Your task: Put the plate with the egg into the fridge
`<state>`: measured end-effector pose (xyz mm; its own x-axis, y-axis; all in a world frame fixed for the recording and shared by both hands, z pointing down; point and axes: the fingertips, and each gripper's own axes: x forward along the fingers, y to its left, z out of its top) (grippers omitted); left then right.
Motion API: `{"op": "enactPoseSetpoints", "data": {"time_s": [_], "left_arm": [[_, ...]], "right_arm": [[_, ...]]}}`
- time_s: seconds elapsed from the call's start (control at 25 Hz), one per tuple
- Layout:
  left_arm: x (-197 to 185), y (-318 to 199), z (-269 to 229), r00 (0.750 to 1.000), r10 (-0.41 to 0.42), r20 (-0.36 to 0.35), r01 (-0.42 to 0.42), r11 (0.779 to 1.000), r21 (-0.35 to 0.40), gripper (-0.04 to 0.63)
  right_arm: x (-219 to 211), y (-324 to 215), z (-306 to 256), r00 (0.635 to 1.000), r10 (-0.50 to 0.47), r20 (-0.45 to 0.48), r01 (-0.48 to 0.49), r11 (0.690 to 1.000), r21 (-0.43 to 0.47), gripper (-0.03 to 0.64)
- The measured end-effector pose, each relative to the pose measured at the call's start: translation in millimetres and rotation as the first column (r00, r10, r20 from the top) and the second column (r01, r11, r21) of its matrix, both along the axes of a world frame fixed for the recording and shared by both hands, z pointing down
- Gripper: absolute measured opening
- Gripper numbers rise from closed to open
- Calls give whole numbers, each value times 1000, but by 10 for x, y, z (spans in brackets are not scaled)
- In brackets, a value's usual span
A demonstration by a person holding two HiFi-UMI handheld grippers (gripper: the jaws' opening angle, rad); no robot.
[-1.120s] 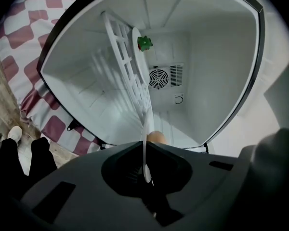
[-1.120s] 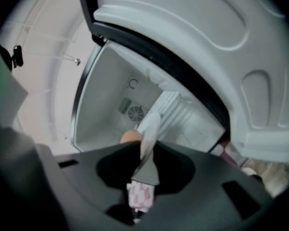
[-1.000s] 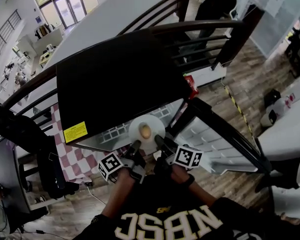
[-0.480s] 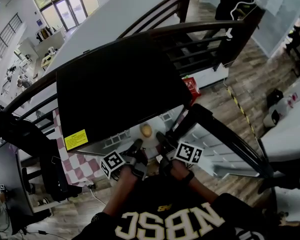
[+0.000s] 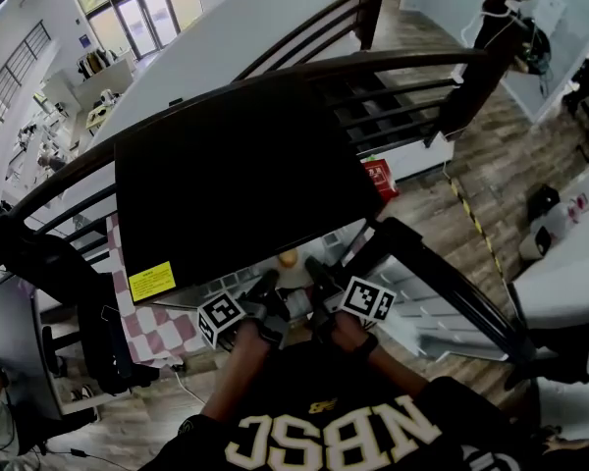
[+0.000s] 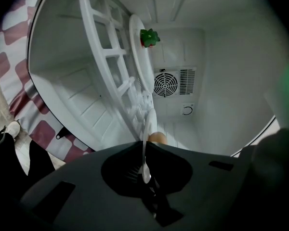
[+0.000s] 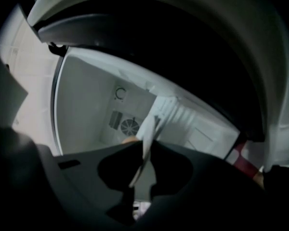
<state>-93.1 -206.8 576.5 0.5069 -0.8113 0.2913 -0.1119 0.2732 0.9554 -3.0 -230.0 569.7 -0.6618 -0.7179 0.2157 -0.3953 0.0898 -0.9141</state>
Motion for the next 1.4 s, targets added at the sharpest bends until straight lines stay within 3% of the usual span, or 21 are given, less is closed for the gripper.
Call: {"op": "enactPoseSetpoints", "data": {"time_s": [0.52, 0.72, 0.84, 0.92, 1.16, 1.28, 1.4], "left_arm": [[-8, -19, 13, 1000, 5, -6, -5, 1000, 10, 31], [9, -12, -61, 996, 61, 71, -67, 994, 82, 35], [70, 15, -192, 994, 92, 51, -99, 984, 145, 132], [100, 47, -247, 992, 116, 53, -123, 976, 180, 195], [80, 185, -289, 978, 139, 158, -174, 956, 235, 224], [49, 264, -283, 959, 146, 242, -208, 944, 257, 224], [88, 350, -305, 944, 172, 280, -252, 926, 281, 224]], "right_arm": [[-13, -74, 19, 999, 30, -15, -29, 999, 12, 60], [-34, -49, -50, 1000, 9, -6, -9, 997, 83, 68], [-33, -21, -102, 999, -3, -46, 9, 992, 127, 184], [-26, 17, -129, 999, -1, -53, 8, 989, 145, 223], [23, 192, -149, 993, 16, -117, 8, 980, 200, 245], [76, 273, -229, 986, 44, -162, 0, 965, 261, 250], [134, 372, -275, 969, 62, -240, 17, 949, 315, 250]]}}
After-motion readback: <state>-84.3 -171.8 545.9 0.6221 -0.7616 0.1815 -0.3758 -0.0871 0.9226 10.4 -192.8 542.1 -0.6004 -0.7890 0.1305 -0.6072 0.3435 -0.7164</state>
